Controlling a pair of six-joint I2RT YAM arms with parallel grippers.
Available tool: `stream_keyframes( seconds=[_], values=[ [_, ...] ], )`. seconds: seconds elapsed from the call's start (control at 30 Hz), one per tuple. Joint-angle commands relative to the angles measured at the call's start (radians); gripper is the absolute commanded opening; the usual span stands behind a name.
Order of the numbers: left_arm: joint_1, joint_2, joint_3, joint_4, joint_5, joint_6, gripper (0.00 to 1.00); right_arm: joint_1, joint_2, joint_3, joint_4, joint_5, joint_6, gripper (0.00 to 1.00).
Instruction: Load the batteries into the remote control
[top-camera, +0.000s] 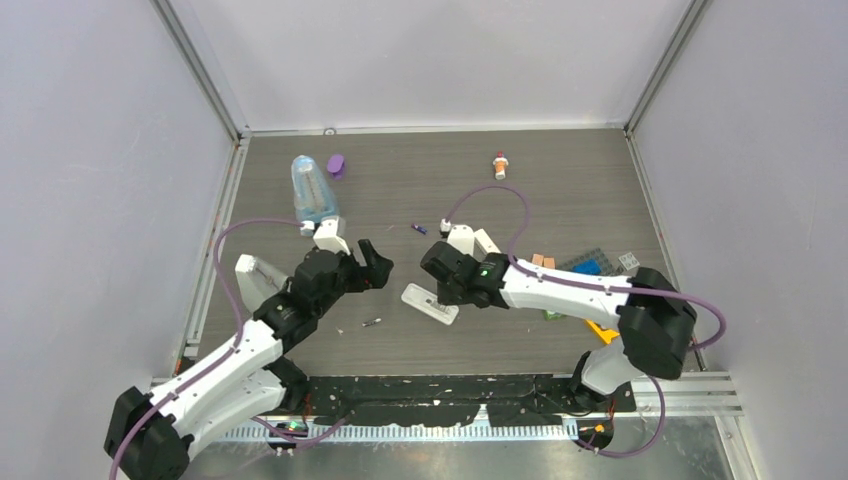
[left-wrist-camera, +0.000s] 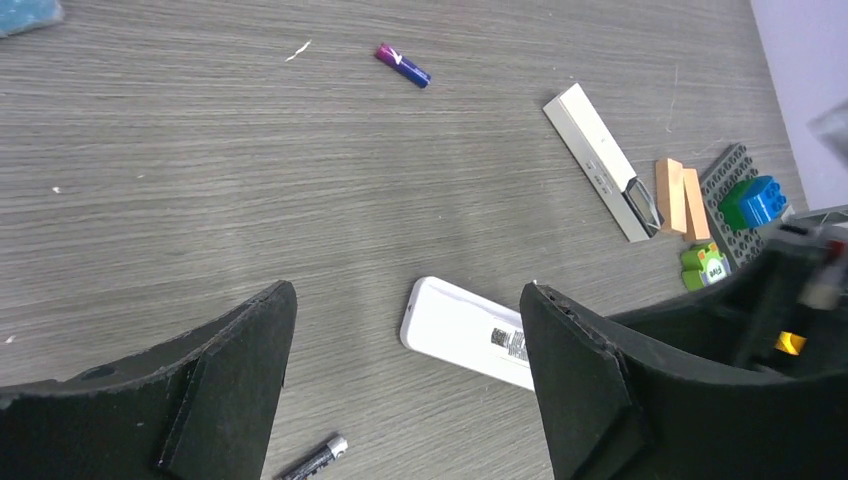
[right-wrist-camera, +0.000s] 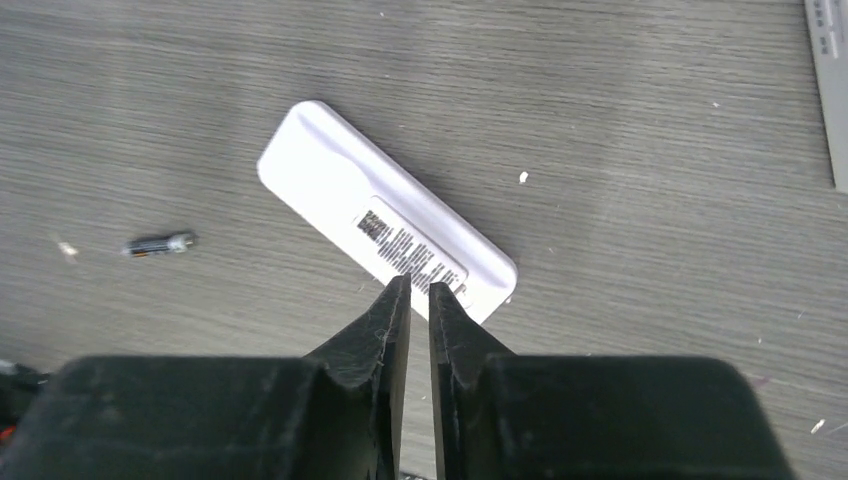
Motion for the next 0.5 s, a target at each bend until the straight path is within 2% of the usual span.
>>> stream_keyframes(
  seconds=[0.0,0.3,0.47],
  values=[
    [0.004,-0.076,0.023,-0.065,-0.034,0.002,0.84,0.007,0.098,0.052,0.026,0.001,-0.069,0.18],
    [0.005,-0.143,0.019,-0.094,-0.019,-0.003,0.84,0.007,0.204,0.045,0.029,-0.033,-0.064,0.16],
    [0.004,-0.154,0.019,-0.109,-0.016,-0.003,0.84,0.006,0.173,0.049,0.032,-0.022,-0.068,0.15]
  ],
)
